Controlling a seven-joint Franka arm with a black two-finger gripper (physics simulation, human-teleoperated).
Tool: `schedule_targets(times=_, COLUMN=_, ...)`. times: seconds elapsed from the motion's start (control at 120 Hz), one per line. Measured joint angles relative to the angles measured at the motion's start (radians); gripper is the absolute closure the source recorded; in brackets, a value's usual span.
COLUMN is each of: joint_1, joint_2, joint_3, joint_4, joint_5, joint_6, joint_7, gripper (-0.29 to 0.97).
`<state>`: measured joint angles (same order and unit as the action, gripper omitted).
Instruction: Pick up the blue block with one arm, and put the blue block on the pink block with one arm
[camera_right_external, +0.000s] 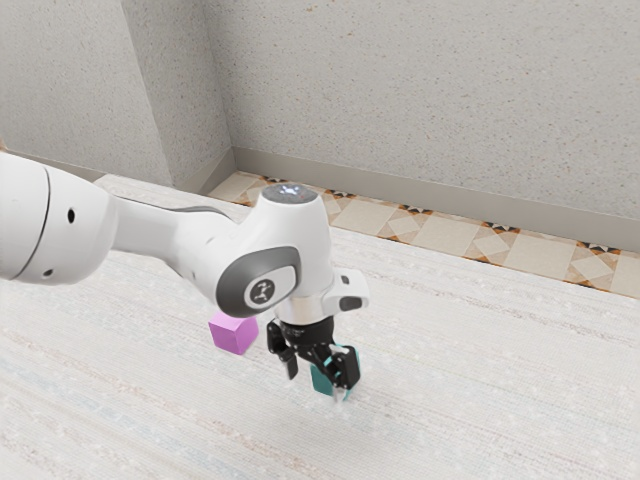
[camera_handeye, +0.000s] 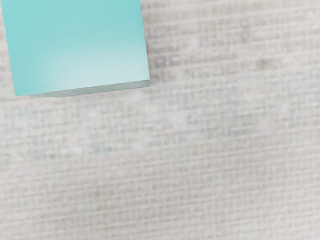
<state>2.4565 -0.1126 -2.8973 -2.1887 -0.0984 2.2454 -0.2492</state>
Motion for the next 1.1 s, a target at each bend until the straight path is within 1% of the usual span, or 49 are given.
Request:
schedule_targets(times=0.267, joint_1=0.027, joint_2=-0.023, joint_3=0.0, joint_4=0.004, joint_5=0.002, joint_6=0.014, joint_7=-0.022, gripper=0.01)
schedule_targets(times=0.958, joint_1=0.077, joint_2=-0.239, joint_3=0.0, joint_4=0.19, joint_5=-0.001, joint_6=0.027, joint_7=-0.048, gripper=0.01)
schedule_targets(times=1.1, joint_1=0.08, joint_2=-0.259, joint_3=0.0, joint_4=0.211, joint_5=-0.003, joint_6=0.027, joint_7=-0.05, gripper=0.01)
